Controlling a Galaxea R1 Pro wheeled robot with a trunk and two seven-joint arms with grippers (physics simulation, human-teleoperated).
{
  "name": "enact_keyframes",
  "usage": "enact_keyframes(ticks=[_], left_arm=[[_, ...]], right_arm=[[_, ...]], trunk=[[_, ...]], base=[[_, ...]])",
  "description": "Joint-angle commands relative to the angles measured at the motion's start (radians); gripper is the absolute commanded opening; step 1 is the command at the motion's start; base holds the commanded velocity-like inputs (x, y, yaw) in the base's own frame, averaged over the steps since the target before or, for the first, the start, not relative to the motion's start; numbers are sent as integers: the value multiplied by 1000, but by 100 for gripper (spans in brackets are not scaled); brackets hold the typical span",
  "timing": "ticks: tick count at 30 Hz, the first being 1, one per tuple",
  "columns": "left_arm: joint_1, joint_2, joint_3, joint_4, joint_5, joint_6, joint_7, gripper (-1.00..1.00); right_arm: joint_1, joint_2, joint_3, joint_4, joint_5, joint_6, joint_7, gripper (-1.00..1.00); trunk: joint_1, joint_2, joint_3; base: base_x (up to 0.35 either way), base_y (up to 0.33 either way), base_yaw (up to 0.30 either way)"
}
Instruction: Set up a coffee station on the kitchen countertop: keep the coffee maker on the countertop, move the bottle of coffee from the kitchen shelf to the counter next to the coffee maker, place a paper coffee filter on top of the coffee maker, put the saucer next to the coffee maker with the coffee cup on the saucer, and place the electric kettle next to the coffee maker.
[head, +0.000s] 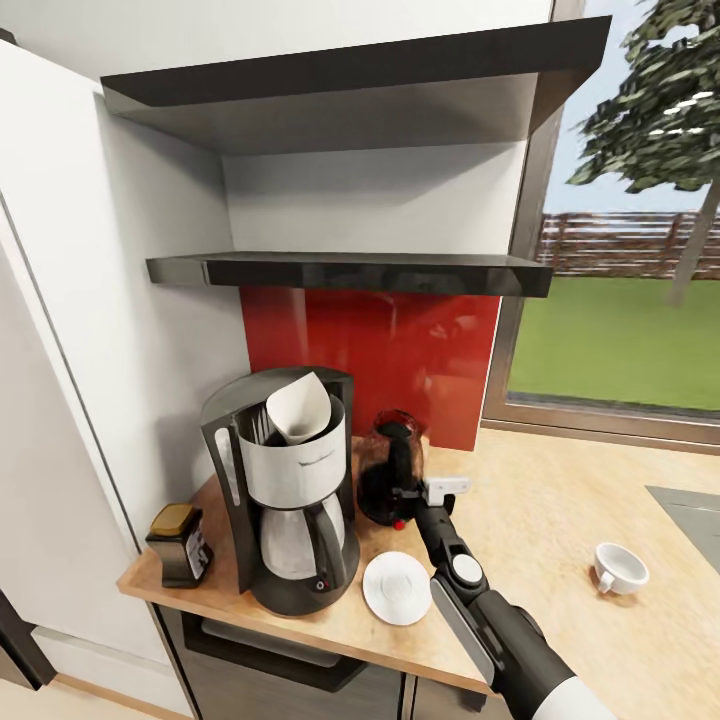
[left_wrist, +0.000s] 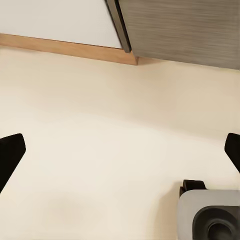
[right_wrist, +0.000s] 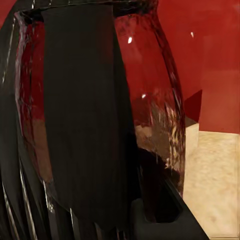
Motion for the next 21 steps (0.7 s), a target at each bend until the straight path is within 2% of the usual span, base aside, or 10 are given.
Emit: enact_keyframes(ticks=[1,5,6,21], left_arm=[[0,0,0,1,1,-3,1,100],[0,0,0,1,0,-3,1,100],[0,0,0,1,0,-3,1,100],[0,0,0,1,0,-3,1,100]], right_arm=[[-1,-1,4,1,-7,-6,-6,-100],[-1,-1,4,2,-6,-6,-6,-100],[-1,-1,4,2,-5,-6,-6,100],[-1,-1,3,2,-5,-6,-6,100]], trunk=[[0,-1,0],[0,-1,0],[0,-1,0],[0,-1,0]], base=[[0,0,0],[0,0,0],[0,0,0],[0,0,0]])
